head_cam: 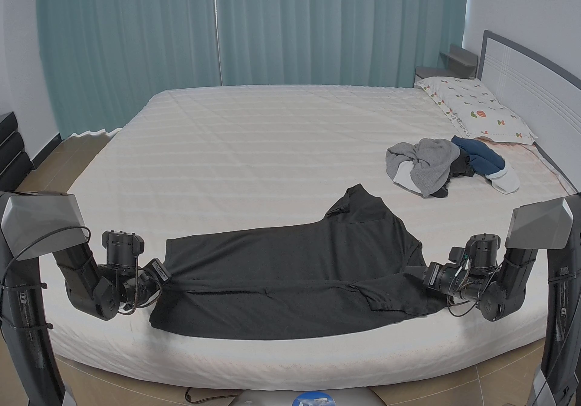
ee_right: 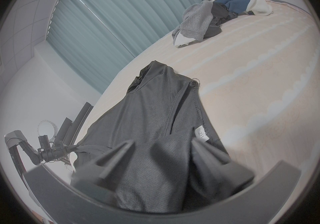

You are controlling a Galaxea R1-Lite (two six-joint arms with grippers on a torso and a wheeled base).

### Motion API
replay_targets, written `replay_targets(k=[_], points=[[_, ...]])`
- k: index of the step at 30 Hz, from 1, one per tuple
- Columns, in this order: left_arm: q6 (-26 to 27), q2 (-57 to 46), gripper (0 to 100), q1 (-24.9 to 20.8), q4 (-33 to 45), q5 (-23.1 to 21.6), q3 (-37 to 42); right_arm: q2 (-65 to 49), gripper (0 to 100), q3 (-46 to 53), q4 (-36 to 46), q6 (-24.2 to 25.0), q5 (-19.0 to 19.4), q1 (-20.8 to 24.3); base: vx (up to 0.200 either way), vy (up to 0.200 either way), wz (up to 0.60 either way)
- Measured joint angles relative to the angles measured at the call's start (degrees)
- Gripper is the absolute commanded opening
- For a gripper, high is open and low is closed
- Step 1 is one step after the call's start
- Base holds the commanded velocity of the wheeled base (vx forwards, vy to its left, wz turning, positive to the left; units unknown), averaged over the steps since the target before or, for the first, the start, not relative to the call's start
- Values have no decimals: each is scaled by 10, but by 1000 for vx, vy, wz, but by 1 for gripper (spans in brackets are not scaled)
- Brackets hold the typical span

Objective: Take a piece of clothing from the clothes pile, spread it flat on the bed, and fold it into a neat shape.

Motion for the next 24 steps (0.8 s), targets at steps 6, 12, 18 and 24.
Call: replay_targets(k=[6, 12, 18, 24], points=[[1, 3, 0, 0, -3, 0, 0, -1, 0, 1, -5, 3, 1, -5, 0, 0, 0], [1, 6, 0, 0, -4, 0, -1, -1, 0, 9, -32, 8, 4, -10, 0, 0, 0], [1, 6, 100, 1, -5, 0, -1, 2, 0, 19, -58, 11, 6, -10, 0, 0, 0], [-3, 1, 100, 6, -5, -3, -6, 3, 0, 30, -90, 44, 13, -9, 0, 0, 0]])
